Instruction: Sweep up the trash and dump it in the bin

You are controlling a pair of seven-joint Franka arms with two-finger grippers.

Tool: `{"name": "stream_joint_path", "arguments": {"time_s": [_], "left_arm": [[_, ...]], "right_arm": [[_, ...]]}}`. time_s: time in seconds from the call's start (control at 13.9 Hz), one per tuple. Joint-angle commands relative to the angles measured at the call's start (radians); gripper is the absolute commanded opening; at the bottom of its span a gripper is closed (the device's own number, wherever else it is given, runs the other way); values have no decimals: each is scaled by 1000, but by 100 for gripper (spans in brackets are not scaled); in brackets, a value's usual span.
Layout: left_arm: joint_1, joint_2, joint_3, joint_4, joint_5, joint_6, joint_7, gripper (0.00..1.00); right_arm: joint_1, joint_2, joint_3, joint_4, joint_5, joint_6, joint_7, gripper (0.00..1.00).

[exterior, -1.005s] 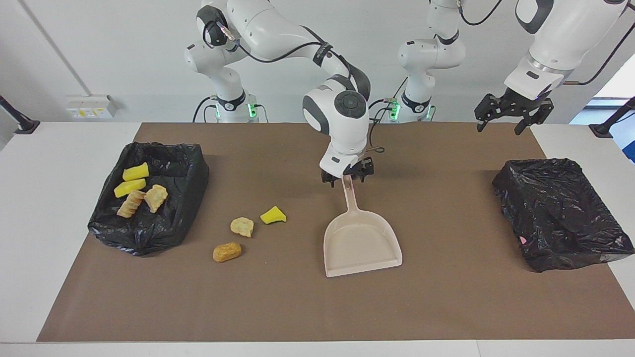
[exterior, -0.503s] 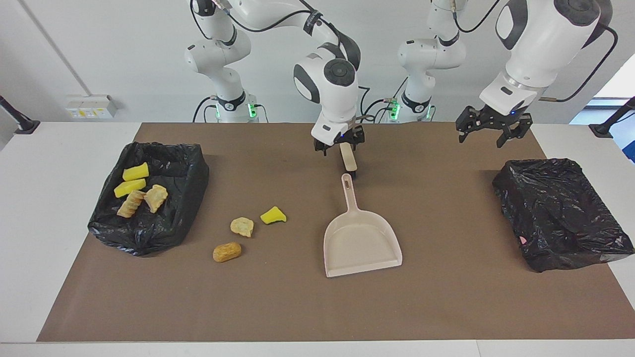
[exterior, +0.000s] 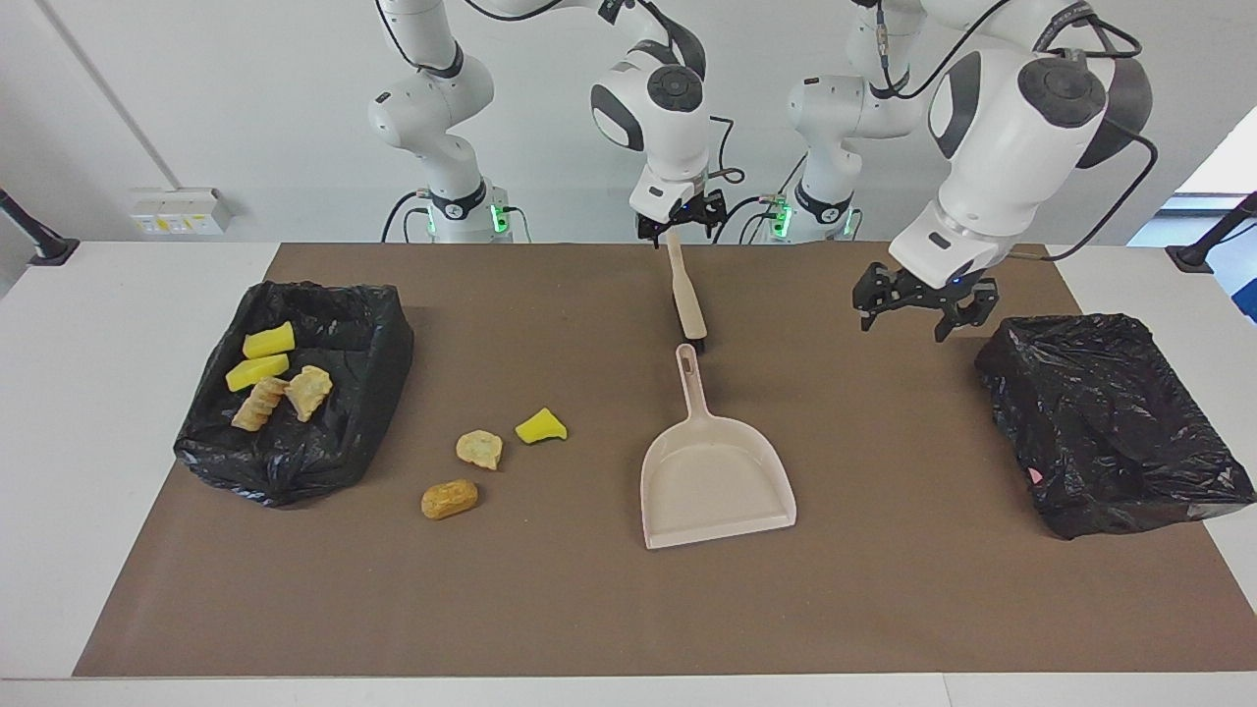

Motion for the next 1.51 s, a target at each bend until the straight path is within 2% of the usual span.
{"name": "stream_joint_path", "arguments": {"time_s": [0.0, 0.07, 0.22, 0.36, 0.57, 0.79, 1.01, 1.22, 1.36, 1.44], "left_arm": [[-72, 102, 10, 57, 15, 20, -51, 100], [-108, 141, 10, 54, 15, 52, -83, 100], [-146, 167, 10, 39, 9, 141, -172, 100], [-213, 188, 5, 10, -5, 169, -265, 100], [-299, 167, 7, -136, -33, 244, -355, 100], [-336, 194, 5, -164, -34, 255, -465, 100], [-324, 201, 7, -155, -78, 247, -471, 100], [-326, 210, 5, -164, -118, 346, -571, 100], [-336, 210, 5, -179, -126, 344, -576, 73], [-340, 205, 5, -197, -126, 344, -576, 60]], "right_arm": [[42, -33, -4, -137, 25, 123, 32, 100], [44, -47, -4, -161, 25, 123, 32, 100], [69, -62, -4, -186, 46, 126, 33, 100], [70, -64, -4, -186, 53, 131, 33, 100], [69, -62, -4, -186, 54, 144, 32, 100], [72, -53, -4, -188, 54, 161, 32, 98], [79, -48, -4, -188, 54, 166, 32, 87], [86, -33, -4, -186, 53, 187, 32, 82], [84, -27, -4, -186, 53, 204, 32, 80], [84, -27, -4, -186, 53, 203, 30, 76]]}}
